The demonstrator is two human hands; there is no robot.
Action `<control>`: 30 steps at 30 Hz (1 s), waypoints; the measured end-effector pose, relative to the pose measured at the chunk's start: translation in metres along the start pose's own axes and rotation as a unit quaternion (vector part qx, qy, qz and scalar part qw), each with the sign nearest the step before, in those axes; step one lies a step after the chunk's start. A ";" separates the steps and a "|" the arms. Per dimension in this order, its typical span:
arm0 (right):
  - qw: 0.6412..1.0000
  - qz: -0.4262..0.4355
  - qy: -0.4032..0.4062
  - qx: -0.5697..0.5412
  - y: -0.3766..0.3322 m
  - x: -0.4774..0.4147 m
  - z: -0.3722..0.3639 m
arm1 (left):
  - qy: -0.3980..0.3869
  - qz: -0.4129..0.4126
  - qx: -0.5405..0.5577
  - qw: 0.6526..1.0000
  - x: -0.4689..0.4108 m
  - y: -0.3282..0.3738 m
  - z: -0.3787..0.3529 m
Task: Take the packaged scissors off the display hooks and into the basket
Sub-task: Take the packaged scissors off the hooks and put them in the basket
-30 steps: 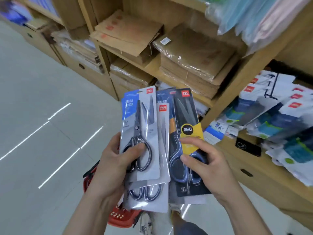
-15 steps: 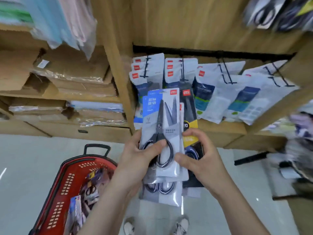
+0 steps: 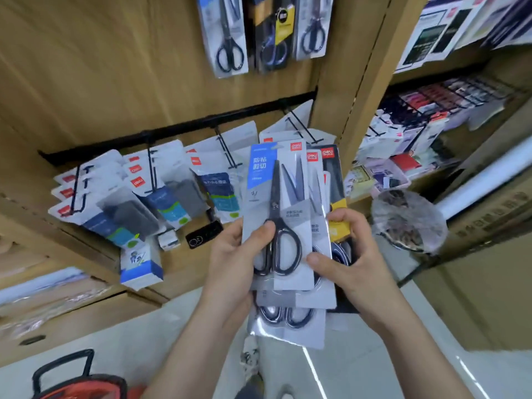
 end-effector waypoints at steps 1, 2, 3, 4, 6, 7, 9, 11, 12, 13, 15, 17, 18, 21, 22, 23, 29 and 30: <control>1.000 0.001 0.003 -0.009 -0.003 -0.009 0.004 | -0.011 0.001 0.001 1.000 -0.006 0.003 -0.012; 1.000 0.003 0.003 -0.015 -0.006 -0.020 0.008 | -0.018 0.002 0.003 1.000 -0.015 0.006 -0.022; 1.000 0.005 0.002 -0.016 -0.009 -0.030 0.010 | -0.025 0.004 0.004 1.000 -0.023 0.008 -0.031; 1.000 0.010 0.000 -0.016 -0.013 -0.041 0.012 | -0.030 0.006 0.006 1.000 -0.032 0.010 -0.041; 1.000 0.021 0.005 -0.008 -0.021 -0.063 0.016 | -0.042 0.012 0.012 0.999 -0.051 0.014 -0.059; 1.000 0.026 0.009 -0.006 -0.026 -0.075 0.017 | -0.043 0.011 0.015 0.999 -0.060 0.019 -0.068; 0.999 0.033 0.010 -0.009 -0.036 -0.097 0.019 | -0.037 -0.003 0.010 0.999 -0.076 0.030 -0.083; 0.999 0.041 0.021 -0.010 -0.046 -0.115 0.023 | -0.033 -0.019 0.005 0.999 -0.089 0.043 -0.098; 0.999 0.044 0.027 -0.014 -0.051 -0.124 0.025 | -0.029 -0.025 0.006 0.999 -0.096 0.050 -0.104; 0.998 0.044 0.032 -0.023 -0.055 -0.132 0.027 | -0.023 -0.029 0.010 0.999 -0.102 0.055 -0.111; 0.998 0.036 0.031 -0.038 -0.060 -0.148 0.030 | -0.020 -0.040 0.005 0.999 -0.112 0.065 -0.124; 0.999 0.031 0.024 -0.030 -0.063 -0.162 0.031 | -0.039 -0.061 -0.025 0.997 -0.119 0.073 -0.141; 0.999 0.031 0.024 -0.025 -0.066 -0.170 0.033 | -0.045 -0.072 -0.039 0.996 -0.122 0.077 -0.149; 0.999 0.031 0.014 -0.027 -0.072 -0.196 0.039 | -0.044 -0.076 -0.049 0.995 -0.135 0.083 -0.171; 0.999 0.031 0.003 -0.026 -0.075 -0.205 0.040 | -0.041 -0.071 -0.047 0.995 -0.139 0.083 -0.178; 0.999 0.032 -0.009 -0.022 -0.078 -0.213 0.041 | -0.036 -0.069 -0.043 0.996 -0.142 0.084 -0.184; 0.993 0.015 -0.115 -0.037 -0.089 -0.265 0.042 | 0.038 -0.075 0.008 0.996 -0.157 0.083 -0.210; 0.991 0.021 -0.130 -0.037 -0.093 -0.271 0.042 | 0.053 -0.070 0.025 0.996 -0.158 0.084 -0.212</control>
Point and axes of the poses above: each hand's wrist, its own x-axis away from the middle knuckle, its own z-axis out of the back of the hand, y = z × x, the point moved 9 cm from there along -x, towards the middle knuckle, and after that the axes turned 12 degrees about y, right-handed, at the moved point
